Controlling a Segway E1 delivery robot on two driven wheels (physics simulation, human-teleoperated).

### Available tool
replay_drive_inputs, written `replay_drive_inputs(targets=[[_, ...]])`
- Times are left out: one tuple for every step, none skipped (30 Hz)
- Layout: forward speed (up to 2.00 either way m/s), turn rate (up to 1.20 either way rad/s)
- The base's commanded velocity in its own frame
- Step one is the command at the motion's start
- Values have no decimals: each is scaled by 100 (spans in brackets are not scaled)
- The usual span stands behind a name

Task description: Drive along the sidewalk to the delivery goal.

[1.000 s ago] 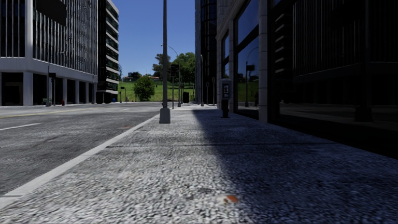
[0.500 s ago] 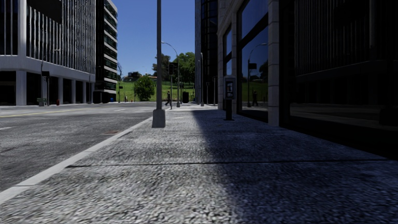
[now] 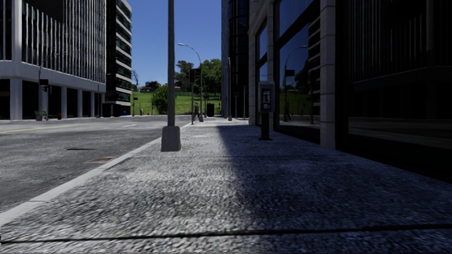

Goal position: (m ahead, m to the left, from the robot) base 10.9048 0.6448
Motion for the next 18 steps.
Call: replay_drive_inputs(targets=[[200,0],[200,0],[200,0],[200,0],[200,0],[200,0],[200,0],[200,0],[200,0],[200,0],[200,0],[200,0],[200,0],[200,0],[200,0],[200,0],[200,0],[200,0]])
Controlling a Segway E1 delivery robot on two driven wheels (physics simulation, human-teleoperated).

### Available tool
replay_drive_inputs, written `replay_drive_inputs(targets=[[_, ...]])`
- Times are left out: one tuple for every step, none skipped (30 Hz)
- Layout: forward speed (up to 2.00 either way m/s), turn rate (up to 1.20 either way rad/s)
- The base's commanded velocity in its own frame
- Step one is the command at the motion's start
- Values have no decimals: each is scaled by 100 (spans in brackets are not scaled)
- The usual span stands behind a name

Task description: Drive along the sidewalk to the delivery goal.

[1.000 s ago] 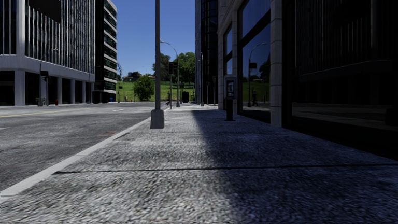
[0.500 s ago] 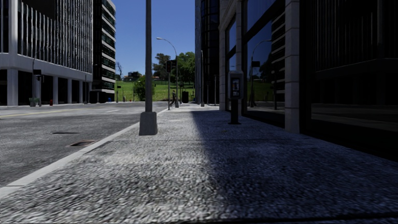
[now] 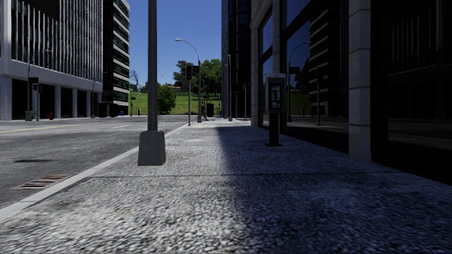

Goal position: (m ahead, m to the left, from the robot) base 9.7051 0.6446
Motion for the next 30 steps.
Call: replay_drive_inputs(targets=[[200,0],[200,0],[200,0],[200,0],[200,0],[200,0],[200,0],[200,0],[200,0],[200,0],[200,0],[200,0],[200,0],[200,0],[200,0],[200,0],[200,0],[200,0],[200,0],[200,0],[200,0],[200,0],[200,0],[200,0],[200,1],[200,1],[200,12],[200,14],[200,14],[200,14]])
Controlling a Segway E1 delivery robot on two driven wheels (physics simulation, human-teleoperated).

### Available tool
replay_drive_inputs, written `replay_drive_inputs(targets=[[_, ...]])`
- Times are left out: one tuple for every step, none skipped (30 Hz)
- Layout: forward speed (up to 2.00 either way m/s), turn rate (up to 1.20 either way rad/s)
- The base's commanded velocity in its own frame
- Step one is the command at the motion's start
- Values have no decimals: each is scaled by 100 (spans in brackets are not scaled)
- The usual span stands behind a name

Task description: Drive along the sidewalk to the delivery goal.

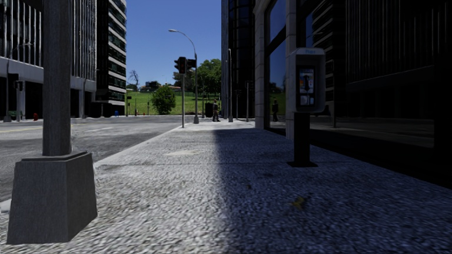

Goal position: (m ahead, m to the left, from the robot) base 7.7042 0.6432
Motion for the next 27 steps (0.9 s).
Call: replay_drive_inputs(targets=[[200,14],[200,0],[200,0],[200,0],[200,0],[200,0],[200,0],[200,13],[200,21],[200,21],[200,23],[200,24],[200,24],[200,20],[200,20],[200,8],[200,0],[200,0],[200,0],[200,0],[200,0],[200,0],[200,0],[200,0],[200,0],[200,0],[200,0]])
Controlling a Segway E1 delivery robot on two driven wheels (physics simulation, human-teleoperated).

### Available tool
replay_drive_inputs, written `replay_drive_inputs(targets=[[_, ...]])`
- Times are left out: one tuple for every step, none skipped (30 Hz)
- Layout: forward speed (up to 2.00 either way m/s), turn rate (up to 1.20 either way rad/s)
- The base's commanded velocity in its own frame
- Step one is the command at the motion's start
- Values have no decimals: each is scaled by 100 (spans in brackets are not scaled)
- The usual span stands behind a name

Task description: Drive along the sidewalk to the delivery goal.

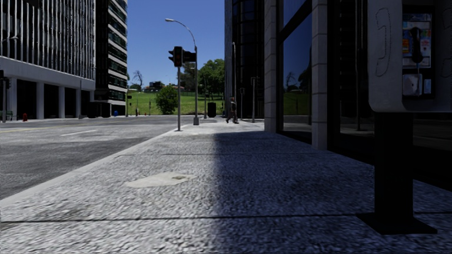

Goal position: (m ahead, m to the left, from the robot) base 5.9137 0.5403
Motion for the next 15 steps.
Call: replay_drive_inputs(targets=[[200,2],[200,8],[200,8],[200,11],[200,16],[200,20],[200,26],[200,26],[200,27],[200,28],[200,28],[200,16],[200,16],[200,2],[200,0]])
